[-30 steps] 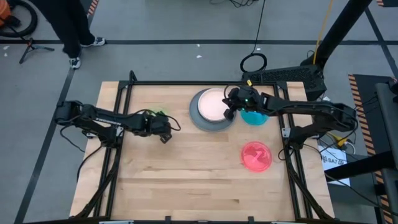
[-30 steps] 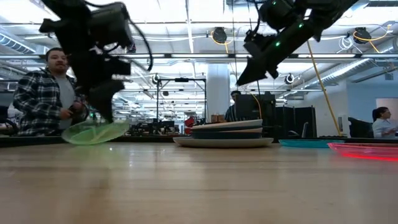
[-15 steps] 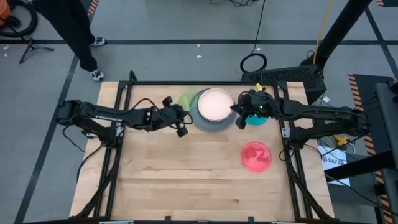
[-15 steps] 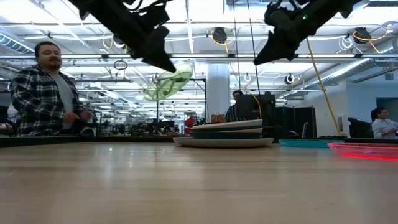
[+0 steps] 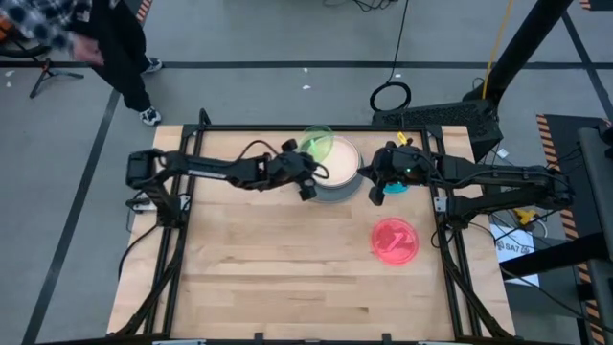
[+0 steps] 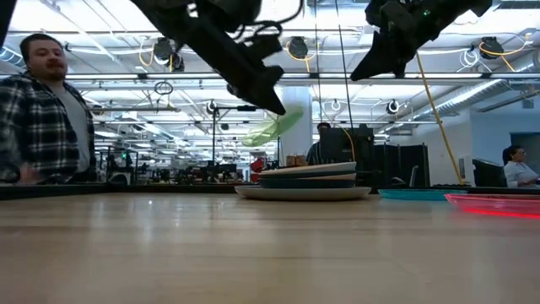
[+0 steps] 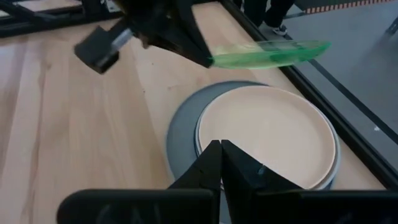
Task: Stack plastic plates
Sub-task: Stack the transparent green plate on top of the light orange plate
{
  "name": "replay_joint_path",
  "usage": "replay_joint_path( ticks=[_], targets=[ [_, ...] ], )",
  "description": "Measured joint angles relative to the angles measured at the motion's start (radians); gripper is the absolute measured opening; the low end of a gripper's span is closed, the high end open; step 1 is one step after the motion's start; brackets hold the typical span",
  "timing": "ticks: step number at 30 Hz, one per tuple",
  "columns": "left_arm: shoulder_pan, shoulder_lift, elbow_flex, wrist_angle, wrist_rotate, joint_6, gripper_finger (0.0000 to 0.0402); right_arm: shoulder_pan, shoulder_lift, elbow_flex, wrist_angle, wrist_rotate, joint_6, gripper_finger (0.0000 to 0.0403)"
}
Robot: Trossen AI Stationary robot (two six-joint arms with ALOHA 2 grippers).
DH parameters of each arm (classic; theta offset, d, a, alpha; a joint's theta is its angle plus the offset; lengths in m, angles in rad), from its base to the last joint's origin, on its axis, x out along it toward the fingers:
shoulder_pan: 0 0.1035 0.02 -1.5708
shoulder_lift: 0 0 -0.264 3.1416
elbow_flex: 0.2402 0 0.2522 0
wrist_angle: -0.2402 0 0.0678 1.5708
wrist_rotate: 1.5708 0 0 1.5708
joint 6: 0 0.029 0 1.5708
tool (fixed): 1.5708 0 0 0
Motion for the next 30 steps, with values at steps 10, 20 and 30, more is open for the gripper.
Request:
replay_joint_path(
  ticks=[10, 20, 30],
  targets=[
    [0.028, 0.131, 0.042, 0.061, 0.068, -0.024, 0.0003, 0.0, 0.0, 0.0, -0.022, 0.001, -0.011, 0.0004],
    [0.027, 0.188, 0.042, 0.113, 0.132, -0.08, 0.0018, -0.001, 0.0, 0.0, -0.02, 0.002, -0.011, 0.0004],
    [0.026, 0.187, 0.042, 0.116, 0.166, -0.085, 0.0052, -0.001, 0.0, 0.0, -0.018, 0.002, -0.011, 0.0004]
  ],
)
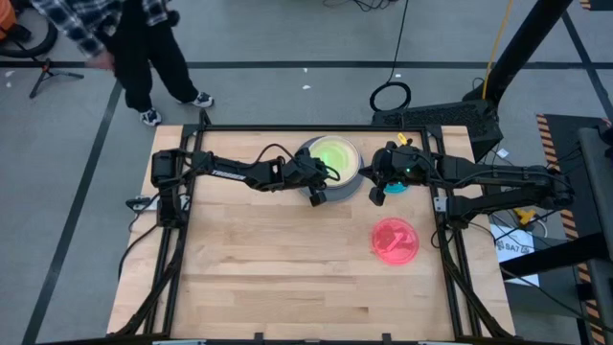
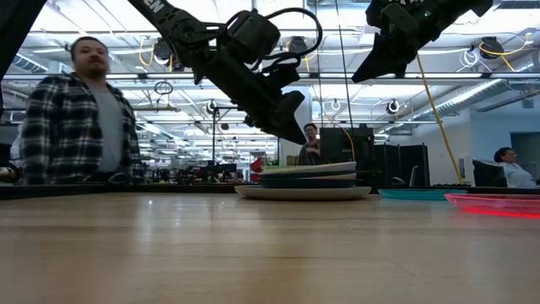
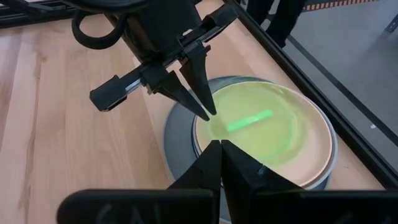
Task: Stack plastic plates
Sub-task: Stack the transparent green plate on top of the light orange plate, then stack the transparent blue plate on top of the transparent green plate
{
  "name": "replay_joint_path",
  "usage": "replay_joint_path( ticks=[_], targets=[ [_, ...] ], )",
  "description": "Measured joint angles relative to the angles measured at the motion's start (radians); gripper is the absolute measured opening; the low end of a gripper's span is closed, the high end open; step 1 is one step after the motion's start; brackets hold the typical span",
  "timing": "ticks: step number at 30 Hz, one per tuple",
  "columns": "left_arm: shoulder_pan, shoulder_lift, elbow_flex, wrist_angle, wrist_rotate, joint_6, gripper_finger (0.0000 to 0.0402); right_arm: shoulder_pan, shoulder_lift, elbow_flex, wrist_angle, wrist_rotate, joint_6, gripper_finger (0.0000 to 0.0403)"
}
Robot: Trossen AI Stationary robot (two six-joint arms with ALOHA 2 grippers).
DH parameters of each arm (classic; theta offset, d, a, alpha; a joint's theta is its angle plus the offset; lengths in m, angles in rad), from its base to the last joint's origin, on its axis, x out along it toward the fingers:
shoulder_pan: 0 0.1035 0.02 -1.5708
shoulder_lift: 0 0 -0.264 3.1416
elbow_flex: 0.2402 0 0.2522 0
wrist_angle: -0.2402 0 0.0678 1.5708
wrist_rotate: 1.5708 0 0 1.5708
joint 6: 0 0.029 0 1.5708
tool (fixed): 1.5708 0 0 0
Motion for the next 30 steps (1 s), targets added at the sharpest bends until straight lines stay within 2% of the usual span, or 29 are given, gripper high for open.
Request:
replay_joint_path(
  ticks=[9, 14, 17, 21, 25, 30],
  targets=[
    [-0.006, -0.001, 0.0, -0.041, -0.003, -0.025, 0.0053, 0.0, 0.0, 0.0, 0.0, 0.0, 0.013, 0.0004],
    [-0.022, -0.034, -0.001, -0.15, -0.018, -0.009, 0.0053, 0.0, 0.002, 0.0, 0.0, 0.034, 0.108, 0.0004],
    [-0.034, -0.096, -0.001, -0.276, -0.083, 0.012, 0.0053, 0.0, 0.013, 0.0, -0.016, 0.108, 0.191, 0.0004],
    [-0.049, -0.191, -0.029, -0.361, -0.181, 0.049, 0.0053, -0.006, 0.043, 0.001, -0.095, 0.187, 0.285, 0.0004],
    [-0.05, -0.311, -0.118, -0.364, -0.194, 0.053, 0.0053, -0.032, 0.084, 0.001, -0.183, 0.208, 0.371, 0.0004],
    [-0.061, -0.471, -0.261, -0.316, -0.196, -0.013, 0.0053, -0.06, 0.149, 0.002, -0.335, 0.204, 0.432, 0.0004]
  ],
)
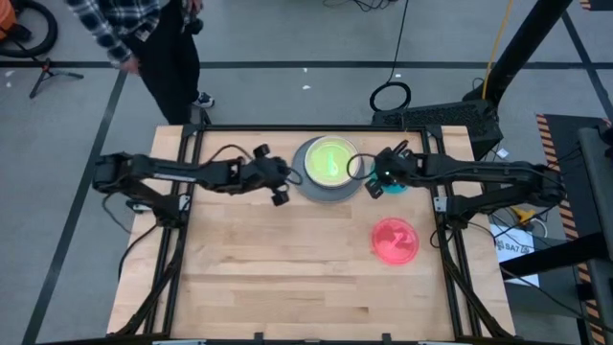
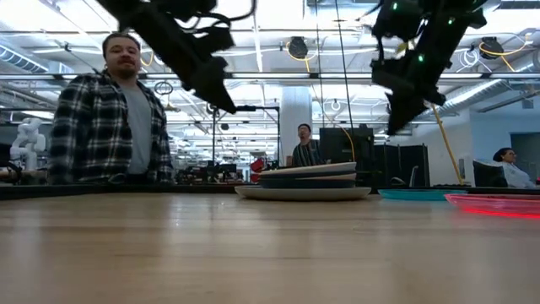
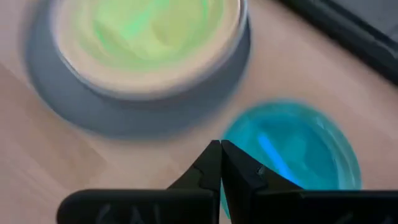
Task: Stack plastic plates
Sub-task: Stack the transparent blue plate on top of the transparent green plate
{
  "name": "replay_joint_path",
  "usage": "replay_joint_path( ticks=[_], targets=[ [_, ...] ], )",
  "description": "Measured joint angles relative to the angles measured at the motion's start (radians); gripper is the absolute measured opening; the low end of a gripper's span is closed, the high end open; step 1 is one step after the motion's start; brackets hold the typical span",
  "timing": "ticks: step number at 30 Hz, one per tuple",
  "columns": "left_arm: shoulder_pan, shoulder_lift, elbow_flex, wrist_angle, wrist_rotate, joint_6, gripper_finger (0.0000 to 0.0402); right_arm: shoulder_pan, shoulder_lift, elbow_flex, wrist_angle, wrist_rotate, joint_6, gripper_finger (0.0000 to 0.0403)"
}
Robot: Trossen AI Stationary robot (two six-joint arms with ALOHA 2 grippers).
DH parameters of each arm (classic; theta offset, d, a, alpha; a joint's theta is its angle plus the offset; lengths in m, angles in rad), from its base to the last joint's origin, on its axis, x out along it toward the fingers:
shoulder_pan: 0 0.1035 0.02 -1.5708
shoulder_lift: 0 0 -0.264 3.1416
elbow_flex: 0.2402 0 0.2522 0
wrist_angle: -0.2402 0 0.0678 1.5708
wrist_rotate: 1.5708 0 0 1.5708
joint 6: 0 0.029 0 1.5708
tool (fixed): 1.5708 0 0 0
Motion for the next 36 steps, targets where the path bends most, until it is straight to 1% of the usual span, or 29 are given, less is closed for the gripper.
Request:
replay_joint_path(
  ticks=[2, 5, 7, 9, 11, 14, 18, 20, 22, 26, 29, 33, 36],
  targets=[
    [-0.018, -0.057, -0.06, 0.026, 0.0, -0.022, 0.0053, -0.004, 0.034, -0.001, -0.057, -0.028, -0.017, 0.0004],
    [-0.044, -0.128, -0.139, 0.071, 0.001, -0.056, 0.0053, -0.015, 0.078, -0.001, -0.071, -0.08, -0.038, 0.0004],
    [-0.059, -0.163, -0.181, 0.084, 0.0, -0.083, 0.0053, -0.023, 0.111, -0.001, -0.072, -0.152, -0.066, 0.0008],
    [-0.073, -0.181, -0.203, 0.099, 0.0, -0.101, 0.0053, -0.031, 0.139, -0.002, -0.071, -0.222, -0.103, 0.002],
    [-0.081, -0.194, -0.205, 0.087, 0.002, -0.103, 0.0053, -0.039, 0.163, -0.002, -0.073, -0.257, -0.129, 0.0039],
    [-0.089, -0.21, -0.203, 0.083, 0.0, -0.096, 0.0053, -0.056, 0.194, -0.002, -0.073, -0.251, -0.146, 0.0078],
    [-0.091, -0.227, -0.201, 0.073, 0.0, -0.099, 0.0053, -0.069, 0.246, -0.01, -0.072, -0.171, -0.162, 0.013],
    [-0.091, -0.23, -0.202, 0.037, 0.0, -0.096, 0.0053, -0.073, 0.279, -0.021, -0.065, -0.126, -0.182, 0.0147],
    [-0.091, -0.231, -0.203, 0.032, 0.0, -0.092, 0.0053, -0.082, 0.314, -0.028, -0.061, -0.124, -0.198, 0.0157],
    [-0.091, -0.231, -0.203, 0.018, -0.003, -0.099, 0.0053, -0.082, 0.368, -0.028, -0.051, -0.123, -0.196, 0.0161],
    [-0.09, -0.231, -0.203, 0.019, -0.006, -0.089, 0.0053, -0.083, 0.397, -0.028, -0.001, -0.12, -0.202, 0.0155],
    [-0.09, -0.231, -0.203, 0.019, -0.007, -0.1, 0.0053, -0.083, 0.412, -0.027, 0.03, -0.118, -0.2, 0.014],
    [-0.09, -0.231, -0.203, 0.019, -0.007, -0.104, 0.0053, -0.085, 0.413, -0.027, 0.026, -0.099, -0.184, 0.0119]
  ],
)
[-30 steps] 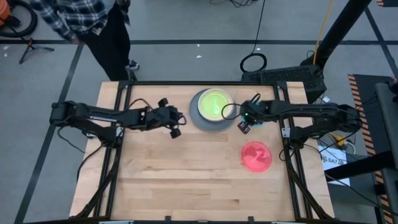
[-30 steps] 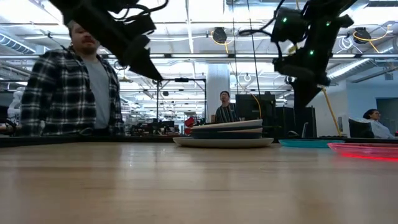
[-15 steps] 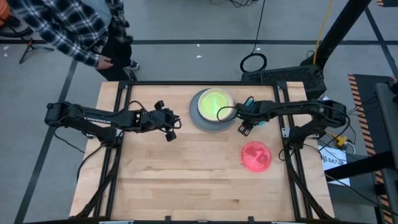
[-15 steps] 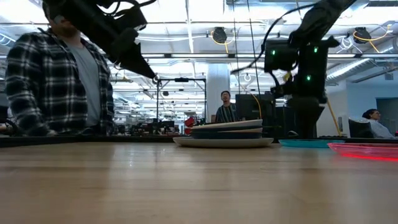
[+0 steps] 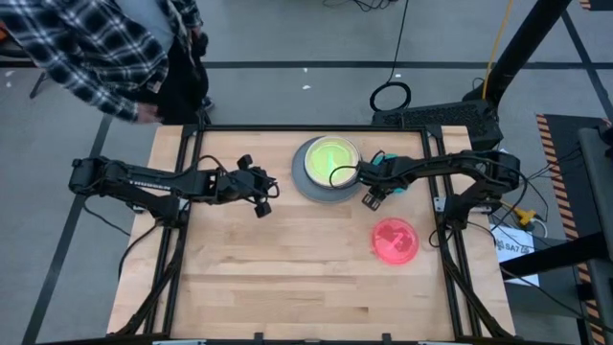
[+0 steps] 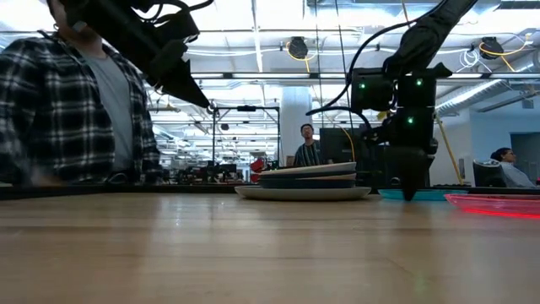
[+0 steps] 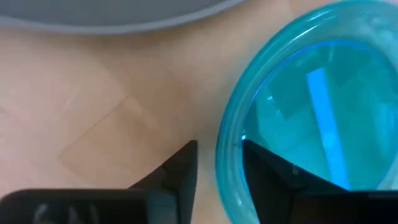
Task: Stack plastic plates
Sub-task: Stack the transparent blue plate on top of the transparent green plate
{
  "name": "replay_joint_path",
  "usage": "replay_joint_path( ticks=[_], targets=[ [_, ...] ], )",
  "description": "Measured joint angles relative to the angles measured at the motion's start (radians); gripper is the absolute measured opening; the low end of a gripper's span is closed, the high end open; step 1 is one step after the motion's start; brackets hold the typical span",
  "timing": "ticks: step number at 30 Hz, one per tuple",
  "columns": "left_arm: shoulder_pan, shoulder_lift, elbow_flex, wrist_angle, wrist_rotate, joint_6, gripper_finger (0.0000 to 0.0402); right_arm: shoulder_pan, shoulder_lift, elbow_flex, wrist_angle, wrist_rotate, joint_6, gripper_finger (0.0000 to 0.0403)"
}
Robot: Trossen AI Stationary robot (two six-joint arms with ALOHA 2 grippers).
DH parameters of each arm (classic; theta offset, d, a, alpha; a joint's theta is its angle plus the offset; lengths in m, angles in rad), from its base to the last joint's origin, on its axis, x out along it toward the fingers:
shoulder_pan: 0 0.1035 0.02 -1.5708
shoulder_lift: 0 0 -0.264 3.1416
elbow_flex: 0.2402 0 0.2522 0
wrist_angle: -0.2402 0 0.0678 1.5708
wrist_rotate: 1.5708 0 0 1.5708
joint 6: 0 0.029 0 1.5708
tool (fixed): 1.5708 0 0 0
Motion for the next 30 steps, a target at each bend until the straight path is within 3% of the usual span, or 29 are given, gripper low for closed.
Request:
replay_joint_path(
  ticks=[9, 14, 21, 28, 30],
  targets=[
    [0.0, 0.0, 0.0, 0.002, -0.001, -0.003, 0.0053, -0.013, -0.002, 0.0, -0.003, 0.03, -0.011, 0.0009],
    [0.0, 0.0, 0.0, 0.014, -0.001, -0.002, 0.0053, -0.013, -0.008, 0.035, -0.089, 0.034, -0.025, 0.001],
    [0.0, 0.0, 0.001, 0.03, -0.001, 0.001, 0.0053, -0.013, -0.069, 0.203, -0.316, 0.235, -0.021, 0.0003],
    [0.0, 0.0, 0.001, 0.035, -0.001, 0.016, 0.0053, 0.033, -0.123, 0.377, -0.239, 0.236, -0.137, 0.0001],
    [0.0, 0.0, 0.001, 0.037, -0.014, 0.016, 0.0053, 0.063, -0.124, 0.399, -0.166, 0.189, -0.183, 0.0001]
  ],
)
